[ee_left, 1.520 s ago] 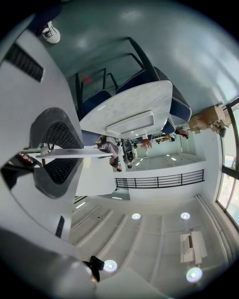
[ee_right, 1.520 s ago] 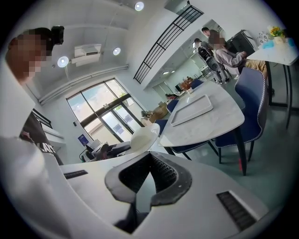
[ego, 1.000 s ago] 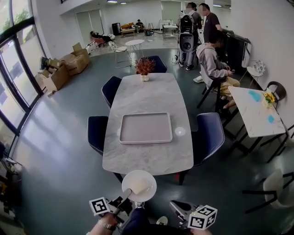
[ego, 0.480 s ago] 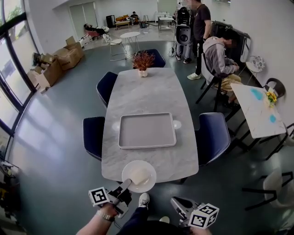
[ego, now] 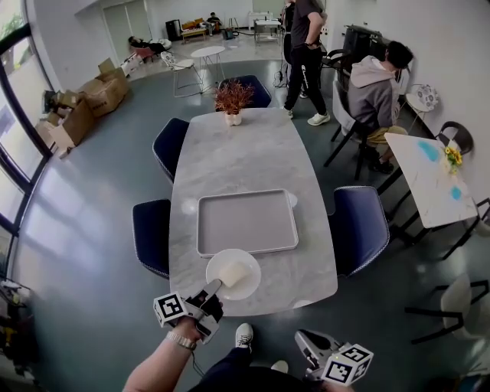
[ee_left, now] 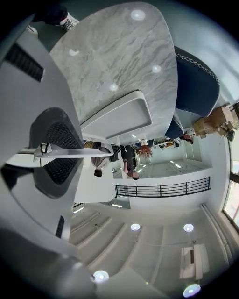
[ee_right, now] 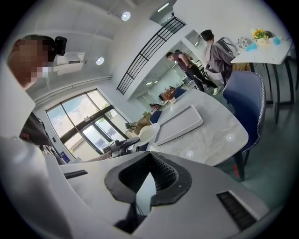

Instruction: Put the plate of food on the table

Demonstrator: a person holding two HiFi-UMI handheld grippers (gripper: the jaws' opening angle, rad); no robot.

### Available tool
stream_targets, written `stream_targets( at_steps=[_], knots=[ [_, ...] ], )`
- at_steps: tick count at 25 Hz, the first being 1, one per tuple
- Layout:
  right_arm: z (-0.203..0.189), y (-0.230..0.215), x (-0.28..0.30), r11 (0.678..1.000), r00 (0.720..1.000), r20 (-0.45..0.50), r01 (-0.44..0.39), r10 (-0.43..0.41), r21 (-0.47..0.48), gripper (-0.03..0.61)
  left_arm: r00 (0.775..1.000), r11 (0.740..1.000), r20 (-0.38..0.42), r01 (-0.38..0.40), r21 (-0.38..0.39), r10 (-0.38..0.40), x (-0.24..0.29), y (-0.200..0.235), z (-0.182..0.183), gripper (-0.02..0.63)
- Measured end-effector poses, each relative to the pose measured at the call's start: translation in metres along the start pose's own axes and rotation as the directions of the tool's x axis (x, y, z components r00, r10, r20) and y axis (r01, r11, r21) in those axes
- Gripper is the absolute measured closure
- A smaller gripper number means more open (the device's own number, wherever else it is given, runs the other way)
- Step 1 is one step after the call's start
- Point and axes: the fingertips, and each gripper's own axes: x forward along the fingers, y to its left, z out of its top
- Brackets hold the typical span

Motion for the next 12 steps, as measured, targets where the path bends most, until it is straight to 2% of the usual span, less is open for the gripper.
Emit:
stream_targets(
  at_steps=[3, 12],
  knots=[
    [0.000, -0.008, 0.005, 0.999, 0.999, 0.016, 0.046, -0.046, 0.024, 0.568, 1.000, 0.999, -0.004, 0.000, -0.035, 0.000, 0.026, 0.008, 0.024, 0.580],
    [0.008, -0.008, 0.020, 0.988, 0.988, 0.081, 0.122, -0.129, 0.090, 0.568, 0.999, 0.997, -0.002, -0.036, -0.071, 0.036, 0.091, 0.033, 0.088, 0.580]
  ],
)
